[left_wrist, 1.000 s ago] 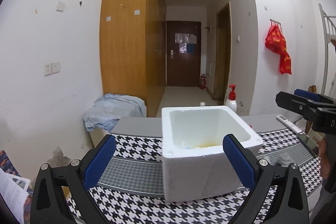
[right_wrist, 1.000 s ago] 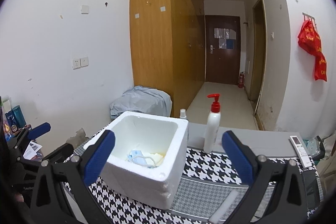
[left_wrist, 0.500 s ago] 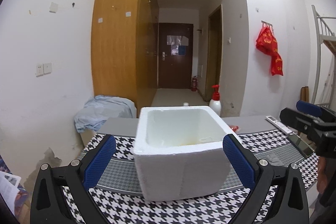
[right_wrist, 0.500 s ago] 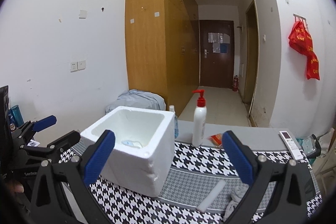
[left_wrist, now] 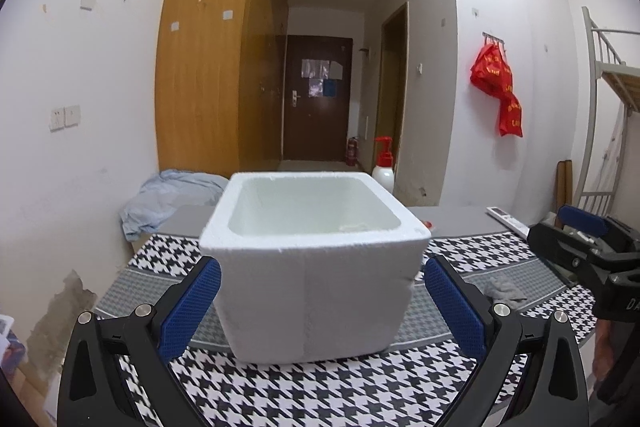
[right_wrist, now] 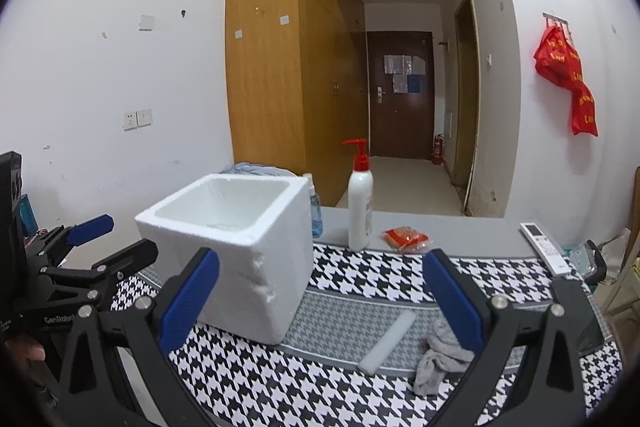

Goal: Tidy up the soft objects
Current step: 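Move both grippers from the box toward the white foam stick and grey sock, then close the left gripper on the white foam stick, then grasp the grey sock with the right gripper beside the left gripper, then carry the white foam stick with the left gripper over the box while the right gripper carries the grey sock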

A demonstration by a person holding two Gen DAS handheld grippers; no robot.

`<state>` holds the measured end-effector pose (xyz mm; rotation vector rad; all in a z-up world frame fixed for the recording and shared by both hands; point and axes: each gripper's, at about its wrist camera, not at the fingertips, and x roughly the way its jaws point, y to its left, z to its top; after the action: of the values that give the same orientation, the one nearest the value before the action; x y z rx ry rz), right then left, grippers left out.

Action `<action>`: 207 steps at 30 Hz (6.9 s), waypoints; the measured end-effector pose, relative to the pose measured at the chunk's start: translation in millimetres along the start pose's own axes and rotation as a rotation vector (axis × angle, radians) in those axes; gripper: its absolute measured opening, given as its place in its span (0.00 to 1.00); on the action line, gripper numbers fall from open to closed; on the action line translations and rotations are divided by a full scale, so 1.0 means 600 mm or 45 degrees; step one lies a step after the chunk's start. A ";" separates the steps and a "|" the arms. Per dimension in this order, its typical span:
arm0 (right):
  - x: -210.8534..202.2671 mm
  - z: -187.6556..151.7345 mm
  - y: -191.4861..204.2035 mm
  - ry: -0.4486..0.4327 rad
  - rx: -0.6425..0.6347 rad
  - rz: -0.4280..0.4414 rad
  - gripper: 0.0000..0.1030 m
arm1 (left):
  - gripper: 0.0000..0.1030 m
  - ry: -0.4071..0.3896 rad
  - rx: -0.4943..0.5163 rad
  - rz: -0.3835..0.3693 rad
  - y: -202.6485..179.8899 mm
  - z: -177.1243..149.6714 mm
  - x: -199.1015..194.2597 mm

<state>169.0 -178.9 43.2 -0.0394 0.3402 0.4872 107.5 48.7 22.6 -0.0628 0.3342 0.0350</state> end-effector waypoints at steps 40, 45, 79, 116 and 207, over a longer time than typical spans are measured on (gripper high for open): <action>-0.031 -0.103 -0.133 0.164 0.147 -0.299 1.00 | 0.99 0.166 0.183 -0.296 -0.160 -0.055 0.076; -0.023 -0.114 -0.158 0.192 0.186 -0.311 1.00 | 0.99 0.206 0.211 -0.330 -0.183 -0.062 0.093; 0.039 -0.149 -0.239 0.351 0.248 -0.272 1.00 | 0.77 0.518 0.333 -0.377 -0.268 -0.101 0.233; 0.126 -0.141 -0.227 0.553 0.109 -0.194 1.00 | 0.21 0.671 0.405 -0.369 -0.295 -0.124 0.289; -0.023 -0.041 -0.116 0.177 0.129 -0.091 0.16 | 0.15 0.108 0.244 -0.335 -0.172 0.007 0.064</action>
<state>182.2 -249.7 21.3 0.0131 0.4976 0.3965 149.4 -53.2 19.5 0.0823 0.4102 -0.2607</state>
